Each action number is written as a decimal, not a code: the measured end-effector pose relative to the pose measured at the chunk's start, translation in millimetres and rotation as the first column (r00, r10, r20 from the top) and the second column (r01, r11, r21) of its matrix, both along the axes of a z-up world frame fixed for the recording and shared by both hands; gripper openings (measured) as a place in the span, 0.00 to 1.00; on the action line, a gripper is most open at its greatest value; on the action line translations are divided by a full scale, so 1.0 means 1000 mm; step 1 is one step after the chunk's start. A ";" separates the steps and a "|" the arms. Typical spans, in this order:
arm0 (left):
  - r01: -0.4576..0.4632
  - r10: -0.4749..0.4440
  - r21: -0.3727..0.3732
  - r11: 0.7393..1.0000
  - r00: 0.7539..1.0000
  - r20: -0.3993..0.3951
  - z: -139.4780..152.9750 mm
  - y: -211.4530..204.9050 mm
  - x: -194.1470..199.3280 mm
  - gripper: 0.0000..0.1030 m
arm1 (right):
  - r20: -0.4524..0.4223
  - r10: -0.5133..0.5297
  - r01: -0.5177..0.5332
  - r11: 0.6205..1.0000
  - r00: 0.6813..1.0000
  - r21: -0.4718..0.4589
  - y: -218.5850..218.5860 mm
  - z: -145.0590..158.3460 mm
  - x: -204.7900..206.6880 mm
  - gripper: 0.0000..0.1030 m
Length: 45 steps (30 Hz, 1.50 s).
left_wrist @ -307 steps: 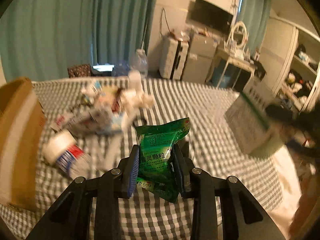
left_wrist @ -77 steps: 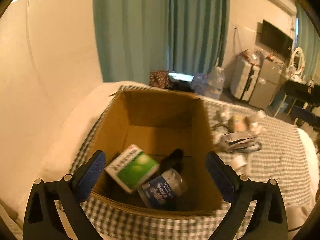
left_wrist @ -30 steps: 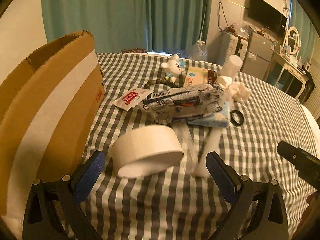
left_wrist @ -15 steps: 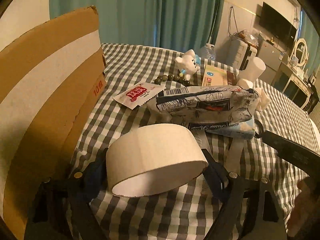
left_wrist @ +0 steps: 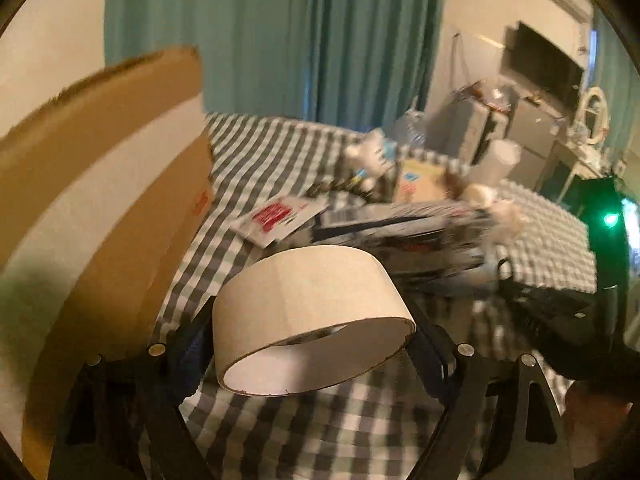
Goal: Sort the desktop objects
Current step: 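Grasp the white tape roll with the left gripper, then carry the tape roll over the cardboard box and release it inside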
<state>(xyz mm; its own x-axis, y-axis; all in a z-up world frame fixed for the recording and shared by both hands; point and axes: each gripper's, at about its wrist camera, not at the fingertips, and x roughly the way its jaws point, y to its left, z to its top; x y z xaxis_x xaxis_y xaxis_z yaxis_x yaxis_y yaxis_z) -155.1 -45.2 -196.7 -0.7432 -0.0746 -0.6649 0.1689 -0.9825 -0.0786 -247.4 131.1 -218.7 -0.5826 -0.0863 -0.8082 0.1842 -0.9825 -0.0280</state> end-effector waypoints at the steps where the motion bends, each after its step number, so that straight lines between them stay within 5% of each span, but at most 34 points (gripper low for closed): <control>1: 0.023 -0.023 -0.007 1.000 1.000 -0.017 0.004 0.004 0.004 0.85 | 0.014 -0.010 0.011 0.999 1.000 -0.047 0.008 0.002 0.006 0.04; 7: 0.113 -0.114 -0.024 0.993 0.993 -0.032 0.026 0.022 0.031 0.85 | 0.019 -0.038 0.041 0.990 0.999 -0.135 0.030 0.037 0.057 0.03; 14: 0.139 -0.139 0.011 0.990 0.990 -0.027 0.092 0.023 0.062 0.85 | -0.045 -0.015 0.006 0.981 0.999 -0.195 0.023 0.111 0.120 0.03; 20: 0.139 -0.137 0.027 0.990 0.988 -0.068 0.167 -0.003 0.084 0.85 | -0.177 0.061 -0.095 0.977 0.982 -0.191 -0.013 0.186 0.164 0.03; 27: 0.135 -0.140 -0.053 0.989 0.984 -0.111 0.228 -0.047 0.105 0.85 | -0.266 0.170 -0.228 0.951 0.949 -0.207 -0.072 0.246 0.188 0.04; 36: 0.038 -0.050 -0.110 0.993 0.993 -0.104 0.239 -0.132 0.104 0.85 | -0.243 0.308 -0.358 0.911 0.920 -0.203 -0.152 0.250 0.176 0.04; 45: -0.069 0.068 -0.073 0.995 0.998 -0.019 0.184 -0.203 0.083 0.85 | -0.129 0.395 -0.415 0.882 0.910 -0.224 -0.226 0.204 0.133 0.04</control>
